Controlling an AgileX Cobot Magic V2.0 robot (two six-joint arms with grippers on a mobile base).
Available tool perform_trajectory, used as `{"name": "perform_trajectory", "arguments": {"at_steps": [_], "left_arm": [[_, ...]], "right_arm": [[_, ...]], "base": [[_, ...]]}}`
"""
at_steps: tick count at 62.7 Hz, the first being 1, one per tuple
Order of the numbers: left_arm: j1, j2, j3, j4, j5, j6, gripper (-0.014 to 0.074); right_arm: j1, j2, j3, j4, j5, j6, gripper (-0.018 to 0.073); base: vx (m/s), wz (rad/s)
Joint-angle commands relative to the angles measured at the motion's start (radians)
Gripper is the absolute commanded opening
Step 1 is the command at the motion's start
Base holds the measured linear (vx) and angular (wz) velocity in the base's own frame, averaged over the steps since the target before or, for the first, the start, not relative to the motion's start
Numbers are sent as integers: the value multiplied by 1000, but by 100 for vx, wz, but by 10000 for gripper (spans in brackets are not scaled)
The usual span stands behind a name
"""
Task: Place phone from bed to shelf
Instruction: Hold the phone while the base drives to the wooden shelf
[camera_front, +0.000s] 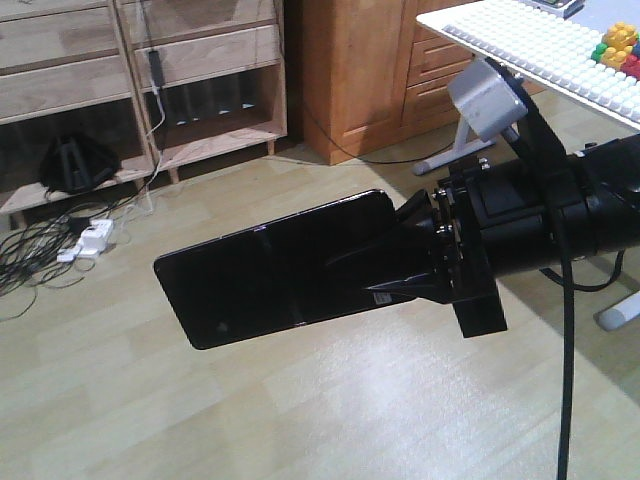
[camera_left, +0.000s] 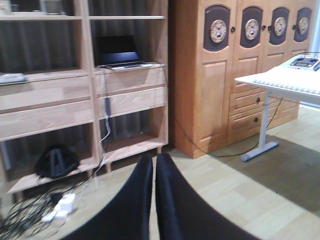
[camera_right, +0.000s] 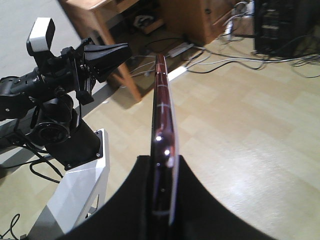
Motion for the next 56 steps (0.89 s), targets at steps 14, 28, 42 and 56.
{"name": "perform_trajectory", "arguments": {"at_steps": [14,28,42,56], "left_arm": [[-4,-7,-24,-11,-69,-9,1],[-4,-7,-24,-11,-69,-9,1],[-4,-7,-24,-11,-69,-9,1],[-4,-7,-24,-11,-69,-9,1]], "right_arm": [[0,-28,-25,90,62,-10,-2],[0,-28,-25,90,62,-10,-2],[0,-28,-25,90,62,-10,-2],[0,-28,-25,90,62,-10,-2]], "base": [[47,-18],[48,-18],[49,-14],[50,-5]]}}
